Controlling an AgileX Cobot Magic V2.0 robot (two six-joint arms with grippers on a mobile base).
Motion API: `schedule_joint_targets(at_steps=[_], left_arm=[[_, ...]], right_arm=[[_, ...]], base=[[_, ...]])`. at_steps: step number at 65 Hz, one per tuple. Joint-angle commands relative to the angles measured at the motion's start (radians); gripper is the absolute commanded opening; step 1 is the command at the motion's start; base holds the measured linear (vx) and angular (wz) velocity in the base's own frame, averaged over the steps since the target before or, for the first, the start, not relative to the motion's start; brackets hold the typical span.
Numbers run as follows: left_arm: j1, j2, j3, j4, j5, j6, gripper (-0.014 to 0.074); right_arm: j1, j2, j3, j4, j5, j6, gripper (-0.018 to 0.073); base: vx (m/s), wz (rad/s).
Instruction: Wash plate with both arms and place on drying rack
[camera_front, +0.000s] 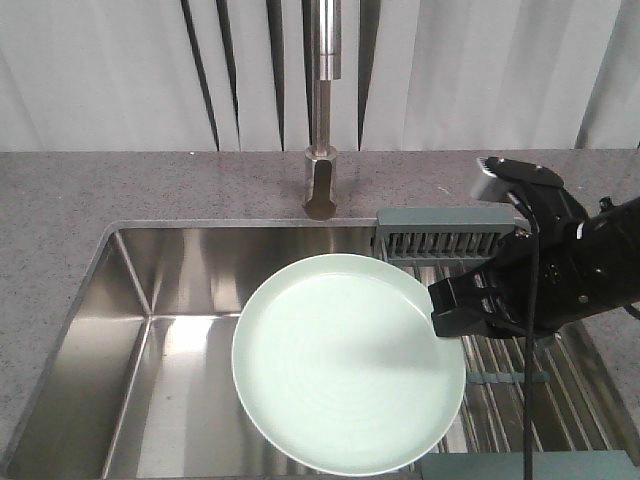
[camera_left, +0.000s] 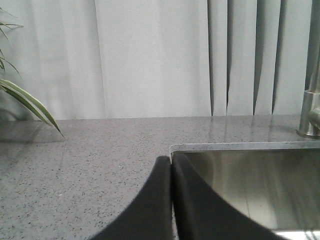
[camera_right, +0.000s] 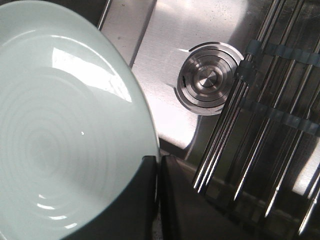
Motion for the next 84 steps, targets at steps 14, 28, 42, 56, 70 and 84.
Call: schedule_joint_targets(at_steps=[14,28,42,56,70,84], left_arm=[[-0.005,-0.015,-0.028,-0.002,-0.071,-0.007,-0.0006],[-0.005,-0.015,-0.028,-0.002,-0.071,-0.007,-0.0006],[-0.005,-0.015,-0.028,-0.002,-0.071,-0.007,-0.0006],[-0.005,-0.015,-0.028,-0.002,-0.071,-0.007,-0.0006],[-0.005,-0.015,-0.028,-0.002,-0.071,-0.007,-0.0006],[-0.005,-0.015,-0.028,-0.002,-0.071,-0.007,-0.0006]], right_arm=[[0.0,-0.029,-0.027,0.037,-0.023,-0.01,-0.0001],[0.0,-0.029,-0.027,0.037,-0.023,-0.01,-0.0001],[0.0,-0.029,-0.027,0.037,-0.023,-0.01,-0.0001],[0.0,-0.029,-0.027,0.037,-0.023,-0.01,-0.0001],[0.0,-0.029,-0.027,0.037,-0.023,-0.01,-0.0001],[0.0,-0.029,-0.027,0.037,-0.023,-0.01,-0.0001]], base=[[0.01,0.0],[0.0,0.0],[0.0,0.0],[0.0,0.0],[0.0,0.0],[0.0,0.0]])
